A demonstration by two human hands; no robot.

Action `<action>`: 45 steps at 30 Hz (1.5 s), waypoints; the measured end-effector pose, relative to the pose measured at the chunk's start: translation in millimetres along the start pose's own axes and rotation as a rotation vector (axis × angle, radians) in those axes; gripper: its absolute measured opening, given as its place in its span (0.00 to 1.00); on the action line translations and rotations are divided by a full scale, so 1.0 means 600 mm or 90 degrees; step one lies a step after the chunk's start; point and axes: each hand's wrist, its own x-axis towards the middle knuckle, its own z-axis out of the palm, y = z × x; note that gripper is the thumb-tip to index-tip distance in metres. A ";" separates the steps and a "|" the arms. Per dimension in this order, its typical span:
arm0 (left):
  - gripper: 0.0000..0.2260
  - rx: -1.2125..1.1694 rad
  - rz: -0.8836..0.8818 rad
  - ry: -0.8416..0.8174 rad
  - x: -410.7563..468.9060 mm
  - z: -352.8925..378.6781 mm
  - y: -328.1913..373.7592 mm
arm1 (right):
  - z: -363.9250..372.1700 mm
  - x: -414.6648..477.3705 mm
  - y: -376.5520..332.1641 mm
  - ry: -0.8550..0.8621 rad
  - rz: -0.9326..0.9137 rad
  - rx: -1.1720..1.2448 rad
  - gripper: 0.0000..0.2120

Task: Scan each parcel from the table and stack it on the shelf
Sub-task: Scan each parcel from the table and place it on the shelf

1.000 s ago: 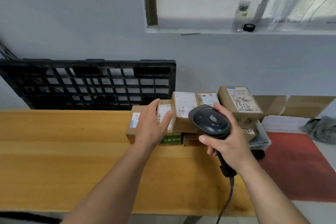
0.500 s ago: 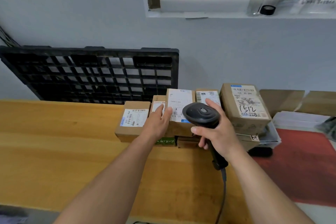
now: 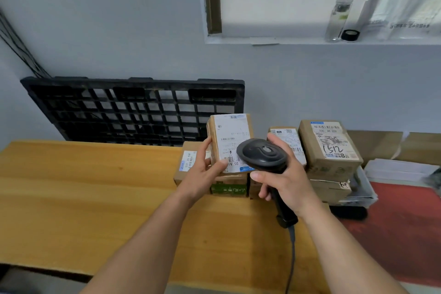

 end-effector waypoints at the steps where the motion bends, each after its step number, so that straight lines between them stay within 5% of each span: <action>1: 0.34 0.000 0.003 0.006 -0.006 -0.014 0.001 | 0.010 -0.002 -0.006 -0.004 -0.007 -0.001 0.40; 6: 0.49 0.022 0.059 0.016 -0.050 -0.083 0.014 | 0.066 -0.008 -0.037 -0.036 -0.052 0.011 0.40; 22: 0.53 0.050 0.156 0.297 -0.148 -0.277 -0.020 | 0.245 -0.087 -0.148 -0.175 -0.161 0.053 0.45; 45: 0.54 0.048 0.140 0.304 -0.183 -0.375 -0.097 | 0.352 -0.120 -0.142 -0.195 -0.107 0.040 0.46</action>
